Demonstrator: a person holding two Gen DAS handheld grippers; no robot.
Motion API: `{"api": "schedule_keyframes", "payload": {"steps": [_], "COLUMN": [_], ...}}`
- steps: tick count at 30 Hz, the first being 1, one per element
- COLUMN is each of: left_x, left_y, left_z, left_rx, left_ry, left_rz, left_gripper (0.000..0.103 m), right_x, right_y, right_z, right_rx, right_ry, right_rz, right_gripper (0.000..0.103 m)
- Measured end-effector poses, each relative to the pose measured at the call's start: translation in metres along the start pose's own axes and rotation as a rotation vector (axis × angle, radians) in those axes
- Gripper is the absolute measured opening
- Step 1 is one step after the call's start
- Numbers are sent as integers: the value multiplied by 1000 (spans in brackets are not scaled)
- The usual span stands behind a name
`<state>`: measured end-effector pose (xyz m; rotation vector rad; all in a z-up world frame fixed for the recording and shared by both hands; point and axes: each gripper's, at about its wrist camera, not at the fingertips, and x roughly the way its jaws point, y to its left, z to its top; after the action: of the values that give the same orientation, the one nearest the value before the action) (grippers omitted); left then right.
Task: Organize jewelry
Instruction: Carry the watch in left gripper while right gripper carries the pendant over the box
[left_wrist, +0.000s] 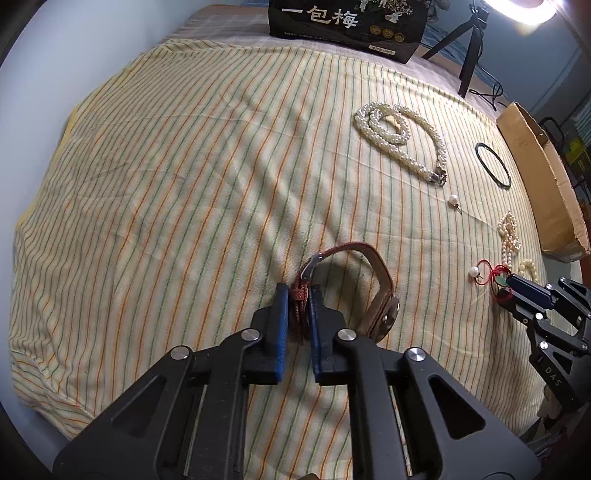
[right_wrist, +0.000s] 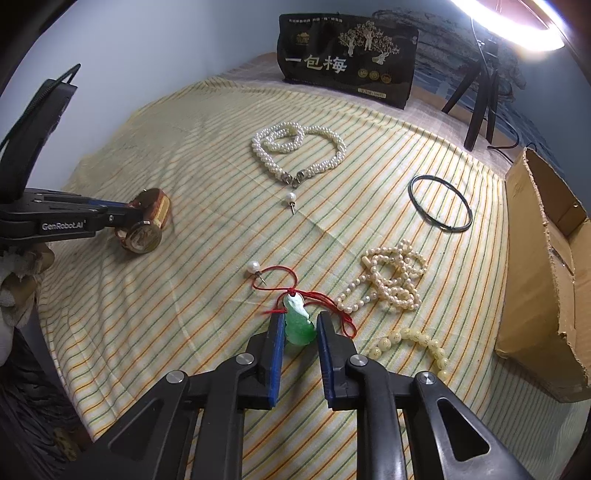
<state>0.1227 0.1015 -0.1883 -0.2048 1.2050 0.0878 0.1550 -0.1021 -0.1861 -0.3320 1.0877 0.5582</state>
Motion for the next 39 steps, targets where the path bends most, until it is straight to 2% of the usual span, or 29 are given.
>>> {"api": "schedule_keyframes", "payload": {"steps": [13, 19, 27, 39], "left_x": [-26, -44, -67, -90], "left_y": [4, -4, -29, -82], "left_z": [0, 2, 5, 16], "left_rx": [-16, -4, 41, 105], "left_ry": [-70, -112, -170, -208], "left_rz": [7, -20, -47, -119], "left_gripper": [7, 7, 7, 7], "right_x": [-45, -78, -117, -160], "right_y": [-13, -17, -31, -67], "right_z": [8, 13, 23, 32], "right_rx": [67, 92, 142, 195], "right_ry": [-103, -194, -291, -381], "right_rz": [-3, -22, -55, -132], "right_gripper": [16, 16, 16, 16]}}
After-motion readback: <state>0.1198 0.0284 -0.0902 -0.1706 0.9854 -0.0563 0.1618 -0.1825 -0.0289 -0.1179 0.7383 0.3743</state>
